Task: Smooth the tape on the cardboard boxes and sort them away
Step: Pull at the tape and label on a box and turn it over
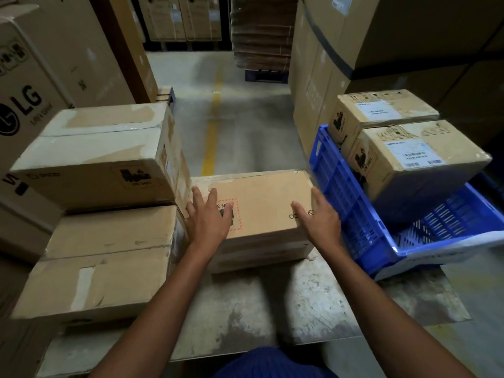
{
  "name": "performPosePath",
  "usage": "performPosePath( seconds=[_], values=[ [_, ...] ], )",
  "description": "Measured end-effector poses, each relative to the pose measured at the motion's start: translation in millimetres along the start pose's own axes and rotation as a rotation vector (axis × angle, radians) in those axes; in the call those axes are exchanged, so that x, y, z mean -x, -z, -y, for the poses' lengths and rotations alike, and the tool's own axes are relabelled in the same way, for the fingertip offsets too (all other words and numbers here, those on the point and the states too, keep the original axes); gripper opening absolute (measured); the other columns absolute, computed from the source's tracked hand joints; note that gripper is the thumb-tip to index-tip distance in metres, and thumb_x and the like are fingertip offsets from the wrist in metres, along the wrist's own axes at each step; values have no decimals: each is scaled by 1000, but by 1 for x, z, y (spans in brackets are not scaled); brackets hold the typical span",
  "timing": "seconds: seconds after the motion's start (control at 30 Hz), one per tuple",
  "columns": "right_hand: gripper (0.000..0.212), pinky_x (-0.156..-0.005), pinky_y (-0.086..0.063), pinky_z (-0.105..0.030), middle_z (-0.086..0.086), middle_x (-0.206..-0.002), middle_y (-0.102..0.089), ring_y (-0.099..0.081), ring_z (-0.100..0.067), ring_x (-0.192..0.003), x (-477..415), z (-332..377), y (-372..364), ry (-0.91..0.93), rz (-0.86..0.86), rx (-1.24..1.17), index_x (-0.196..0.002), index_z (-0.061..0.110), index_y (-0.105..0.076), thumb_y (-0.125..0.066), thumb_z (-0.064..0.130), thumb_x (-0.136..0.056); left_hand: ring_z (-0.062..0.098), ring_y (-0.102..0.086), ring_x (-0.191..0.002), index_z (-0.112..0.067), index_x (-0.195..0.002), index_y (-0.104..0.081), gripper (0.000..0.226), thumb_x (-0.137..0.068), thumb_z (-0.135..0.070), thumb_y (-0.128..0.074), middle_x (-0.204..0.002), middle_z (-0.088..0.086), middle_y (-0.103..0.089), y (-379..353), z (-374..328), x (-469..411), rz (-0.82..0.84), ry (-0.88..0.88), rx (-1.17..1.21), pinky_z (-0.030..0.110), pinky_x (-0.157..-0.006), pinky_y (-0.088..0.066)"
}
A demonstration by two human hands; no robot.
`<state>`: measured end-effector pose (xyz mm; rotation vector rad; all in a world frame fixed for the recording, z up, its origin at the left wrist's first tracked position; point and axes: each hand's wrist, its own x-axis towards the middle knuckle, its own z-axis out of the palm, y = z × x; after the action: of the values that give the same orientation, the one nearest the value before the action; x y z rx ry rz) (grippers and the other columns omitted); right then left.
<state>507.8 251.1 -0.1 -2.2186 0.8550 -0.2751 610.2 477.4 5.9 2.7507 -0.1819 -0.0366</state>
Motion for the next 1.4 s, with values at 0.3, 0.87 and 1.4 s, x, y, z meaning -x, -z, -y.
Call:
performPosePath(
  seconds=[0.3, 0.87, 1.4],
  values=[
    [45, -80, -40, -31, -10, -114, -68, -62, -30, -109, -21, 53, 30, -28, -267, -79, -129, 14, -63, -63, 44, -95, 42, -23, -143, -27, -157, -27, 63, -101, -52, -43, -166, 9, -10, -2, -16, -12, 5, 73, 205, 50, -109, -34],
    [29, -71, -53, -29, 4, -81, -77, -71, -11, -79, 23, 130, -8, 464, -114, -490, -81, 18, -80, -66, 40, -93, 18, -72, -78, -5, -121, -62, 39, -105, -37, -44, -96, 12, -75, 114, -2, -18, 148, 273, 1282, 24, -61, -53],
    [19, -108, -47, -29, 7, -140, -59, -48, 13, -127, 45, 53, -15, 405, -94, -442, -92, 17, -76, -60, 17, -83, 18, -37, -144, -20, -145, -51, 55, -95, 2, -49, -157, 1, -39, 50, -8, 20, 270, 14, 1135, 38, -117, -37]
  ],
)
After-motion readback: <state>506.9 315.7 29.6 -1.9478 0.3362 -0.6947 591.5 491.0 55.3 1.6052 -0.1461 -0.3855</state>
